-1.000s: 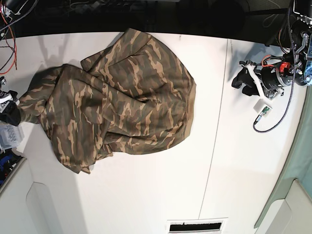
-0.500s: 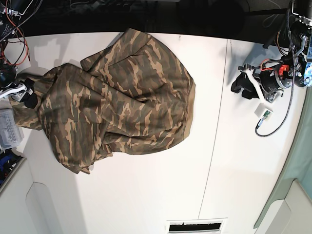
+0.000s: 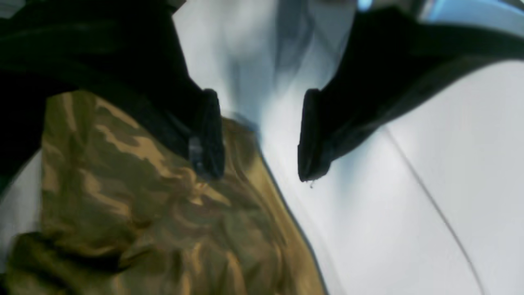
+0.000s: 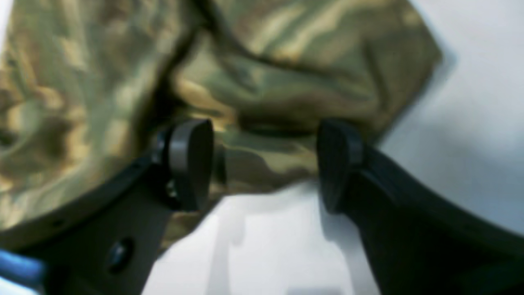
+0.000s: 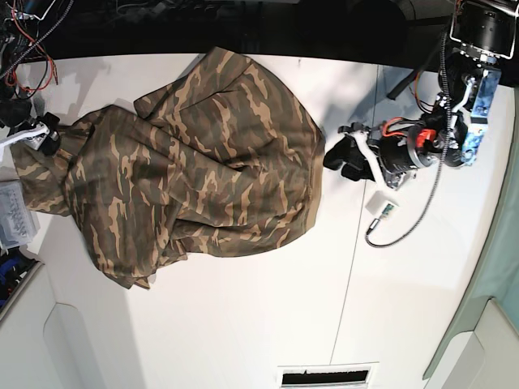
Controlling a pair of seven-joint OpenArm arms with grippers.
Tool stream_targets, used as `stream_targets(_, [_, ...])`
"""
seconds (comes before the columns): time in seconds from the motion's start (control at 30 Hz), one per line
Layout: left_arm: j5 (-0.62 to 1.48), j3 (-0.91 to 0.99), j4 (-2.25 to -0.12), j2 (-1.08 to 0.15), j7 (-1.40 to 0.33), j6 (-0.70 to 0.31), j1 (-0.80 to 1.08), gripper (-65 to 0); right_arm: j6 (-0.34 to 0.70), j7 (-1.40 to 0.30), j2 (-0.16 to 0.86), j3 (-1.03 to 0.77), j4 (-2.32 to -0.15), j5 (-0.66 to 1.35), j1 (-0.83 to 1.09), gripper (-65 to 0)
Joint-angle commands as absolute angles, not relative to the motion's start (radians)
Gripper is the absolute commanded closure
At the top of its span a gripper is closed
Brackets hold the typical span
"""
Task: Layout the t-shirt on the table in an organized manner, then fold the t-shirt properly
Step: 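Grasp the shirt edge with the right gripper and drag it away from the left gripper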
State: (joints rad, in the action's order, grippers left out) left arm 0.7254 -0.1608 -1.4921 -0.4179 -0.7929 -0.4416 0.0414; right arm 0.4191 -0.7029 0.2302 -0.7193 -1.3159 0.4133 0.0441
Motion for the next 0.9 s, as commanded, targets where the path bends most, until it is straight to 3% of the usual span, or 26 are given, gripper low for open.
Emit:
stream_targets(0.0, [0.715, -0.165, -1.508, -0.421, -0.775, -0.412, 0.028, -33.1, 0.418, -0.675, 0.252, -0.725, -1.311, 0.421, 0.037, -39.2])
stream_targets(0.1, [0.667, -0.185, -1.507, -0.389, -0.776, -0.369, 0.029, -33.1, 0.418, -0.641, 0.252, -0.726, -1.264, 0.426, 0.036, -39.2])
stream_targets(0.4, [0.563, -0.186, -1.370, -0.321, -0.756, -0.369, 0.027, -33.1, 0.450, -0.637, 0.252, -0.724, -1.213, 0.469, 0.025, -38.9])
stream_targets(0.43, [0.548, -0.186, -1.349, -0.314, -0.749, -0.369, 0.027, -33.1, 0.463, -0.637, 0.252, -0.724, -1.213, 0.485, 0.025, -36.5])
stream_targets(0.47, [0.531, -0.186, -1.331, -0.310, -0.740, -0.366, 0.025, -33.1, 0.481, -0.637, 0.252, -0.724, -1.214, 0.504, 0.023, -30.0])
stream_targets(0.57, [0.463, -0.186, -1.278, -0.310, -0.729, -0.328, 0.002, -33.1, 0.535, -0.638, 0.253, -0.724, -1.228, 0.562, 0.014, 0.0])
stream_targets(0.7, [0.379, -0.186, -1.224, -0.339, -0.730, -0.317, -0.045, -33.1, 0.546, -0.726, 0.266, -0.725, -1.304, 0.667, 0.009, 0.0])
stream_targets(0.87, [0.353, -0.186, -1.218, -0.437, -0.729, -0.317, -0.070, -33.1, 0.547, -0.850, 0.291, -0.779, -1.566, 0.725, 0.048, 0.0])
